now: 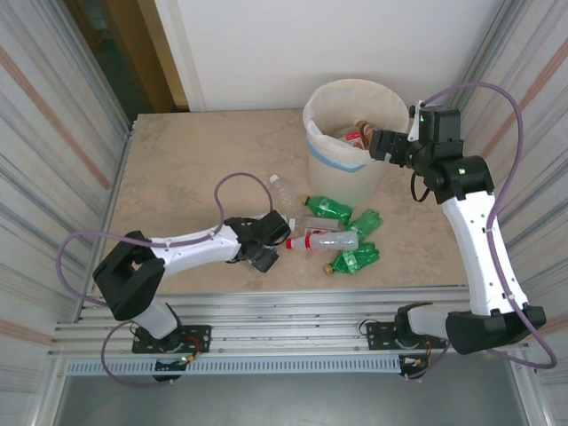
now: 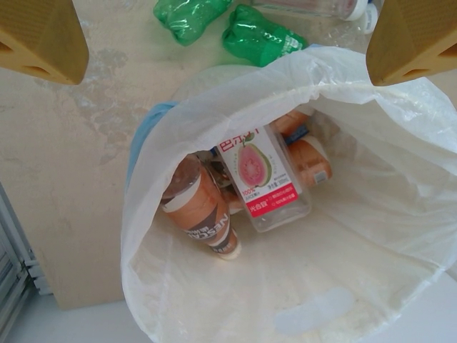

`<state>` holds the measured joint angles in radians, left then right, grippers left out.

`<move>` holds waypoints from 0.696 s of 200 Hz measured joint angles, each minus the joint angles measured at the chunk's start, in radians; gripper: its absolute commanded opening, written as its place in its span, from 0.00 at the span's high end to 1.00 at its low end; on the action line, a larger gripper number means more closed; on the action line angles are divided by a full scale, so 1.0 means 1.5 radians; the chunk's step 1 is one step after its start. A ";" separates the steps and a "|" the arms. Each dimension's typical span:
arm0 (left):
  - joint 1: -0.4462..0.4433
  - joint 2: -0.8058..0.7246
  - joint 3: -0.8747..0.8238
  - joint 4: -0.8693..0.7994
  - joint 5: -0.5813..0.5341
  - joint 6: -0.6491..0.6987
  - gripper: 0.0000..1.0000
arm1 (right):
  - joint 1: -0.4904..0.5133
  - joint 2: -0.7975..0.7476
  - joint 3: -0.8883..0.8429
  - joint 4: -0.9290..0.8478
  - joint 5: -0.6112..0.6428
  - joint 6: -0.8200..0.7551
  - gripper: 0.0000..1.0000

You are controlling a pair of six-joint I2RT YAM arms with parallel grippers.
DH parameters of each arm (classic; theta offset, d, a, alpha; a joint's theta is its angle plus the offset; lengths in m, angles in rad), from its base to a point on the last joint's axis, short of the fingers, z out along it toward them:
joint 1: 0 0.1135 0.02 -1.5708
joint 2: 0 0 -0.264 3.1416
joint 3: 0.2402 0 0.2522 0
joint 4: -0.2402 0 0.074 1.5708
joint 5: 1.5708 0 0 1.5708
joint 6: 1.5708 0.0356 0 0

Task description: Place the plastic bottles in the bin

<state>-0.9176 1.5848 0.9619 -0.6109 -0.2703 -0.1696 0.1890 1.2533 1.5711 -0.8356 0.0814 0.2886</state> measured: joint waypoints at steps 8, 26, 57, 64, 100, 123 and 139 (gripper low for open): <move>0.000 0.000 -0.009 0.004 0.006 -0.006 0.27 | 0.000 -0.002 -0.003 0.001 0.000 0.000 0.02; 0.001 0.001 -0.025 0.010 0.017 -0.016 0.26 | 0.000 -0.004 -0.007 0.001 -0.002 0.003 0.02; 0.005 0.005 -0.031 0.019 0.026 -0.026 0.33 | 0.000 -0.004 -0.007 0.004 -0.005 0.012 0.02; 0.005 0.007 -0.031 0.023 0.028 -0.026 0.36 | 0.000 -0.004 -0.007 0.004 -0.006 0.012 0.02; 0.005 0.011 -0.031 0.031 0.028 -0.028 0.48 | 0.000 -0.003 -0.007 0.005 -0.007 0.013 0.02; 0.004 0.009 -0.031 0.033 0.028 -0.028 0.55 | 0.000 -0.003 -0.007 0.010 -0.007 0.013 0.02; 0.002 0.006 -0.033 0.036 0.028 -0.027 0.61 | 0.000 -0.003 -0.008 0.013 -0.007 0.013 0.02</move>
<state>-0.9150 1.5932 0.9123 -0.5564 -0.2283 -0.2108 0.1890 1.2484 1.5589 -0.8165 0.0711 0.3077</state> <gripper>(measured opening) 0.519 0.978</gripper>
